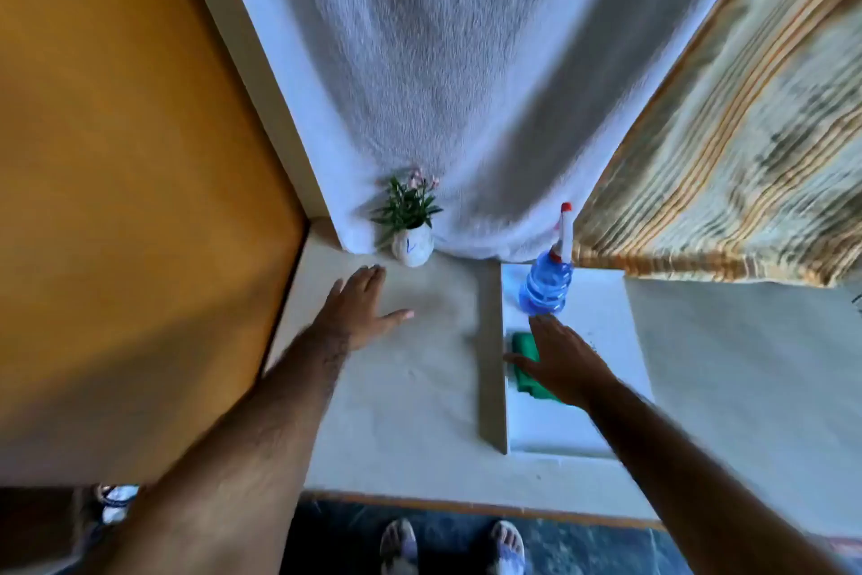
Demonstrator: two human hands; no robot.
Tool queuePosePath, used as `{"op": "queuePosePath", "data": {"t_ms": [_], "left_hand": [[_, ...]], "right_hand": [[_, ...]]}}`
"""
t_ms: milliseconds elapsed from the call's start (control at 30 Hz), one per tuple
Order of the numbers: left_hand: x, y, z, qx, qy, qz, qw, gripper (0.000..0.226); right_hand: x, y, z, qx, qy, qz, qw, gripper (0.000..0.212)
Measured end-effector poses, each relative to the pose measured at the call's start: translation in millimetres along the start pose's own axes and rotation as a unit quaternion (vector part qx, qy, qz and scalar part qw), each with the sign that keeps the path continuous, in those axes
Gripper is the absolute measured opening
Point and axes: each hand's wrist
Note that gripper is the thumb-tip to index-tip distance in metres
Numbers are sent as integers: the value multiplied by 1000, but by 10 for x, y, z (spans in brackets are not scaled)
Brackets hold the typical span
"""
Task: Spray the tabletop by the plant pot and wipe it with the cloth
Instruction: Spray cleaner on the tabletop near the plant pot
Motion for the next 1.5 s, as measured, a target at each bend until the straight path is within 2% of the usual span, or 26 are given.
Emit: {"op": "queuePosePath", "data": {"t_ms": [133, 233, 433, 533, 600, 700, 767, 867, 933, 1033, 1133, 1233, 1300, 1400, 1500], "left_hand": [[-11, 175, -549, 47, 20, 16, 999, 101], [-67, 298, -968, 98, 8, 20, 995, 100], [-148, 429, -1348, 86, -146, -27, 985, 92], [-141, 489, -1535, 92, -181, -27, 979, 88], [-98, 534, -1615, 87, -191, -28, 977, 88], [-49, 585, -1693, 74, -192, -28, 978, 90], [-32, 602, -1727, 68, -197, -33, 978, 89], [-9, 637, -1766, 72, -217, -35, 973, 89], [-3, 648, -1796, 76, -229, -35, 970, 88], [3, 669, -1825, 81, -241, -40, 966, 88], [12, 679, -1843, 79, -250, -39, 964, 88], [19, 685, -1849, 74, -255, -41, 963, 88], [17, 693, -1855, 73, -255, -39, 963, 88], [22, 685, -1866, 72, -263, -35, 961, 86], [13, 679, -1871, 71, -276, -35, 958, 85]], "right_hand": [[-184, -25, -366, 2, 18, -62, 998, 113], [-286, -41, -640, -6, 9, -63, 998, 129], [-356, -44, -954, -7, -28, -56, 998, 115], [-374, -26, -955, 19, -47, -51, 997, 120], [-323, -45, -882, 70, -97, -66, 991, 115], [-21, -135, -574, 180, -210, -129, 952, 96], [249, -280, -279, 250, -296, -146, 910, 102], [615, -510, 123, 323, -380, -97, 861, 110], [817, -594, 281, 339, -384, -48, 857, 102], [1004, -643, 317, 348, -361, -61, 863, 95], [1122, -666, 276, 368, -383, -85, 843, 71], [1178, -572, 353, 401, -417, -83, 811, 70], [1186, -489, 431, 412, -429, -62, 802, 61], [1222, -307, 581, 413, -425, -7, 806, 45], [1323, 80, 634, 441, -359, 13, 823, 36]]}}
Point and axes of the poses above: each hand's wrist, its own x-axis towards the middle knuckle, its own z-axis out of the back of the hand, y = z × x, and after that the axes turned 12 degrees about z, right-handed
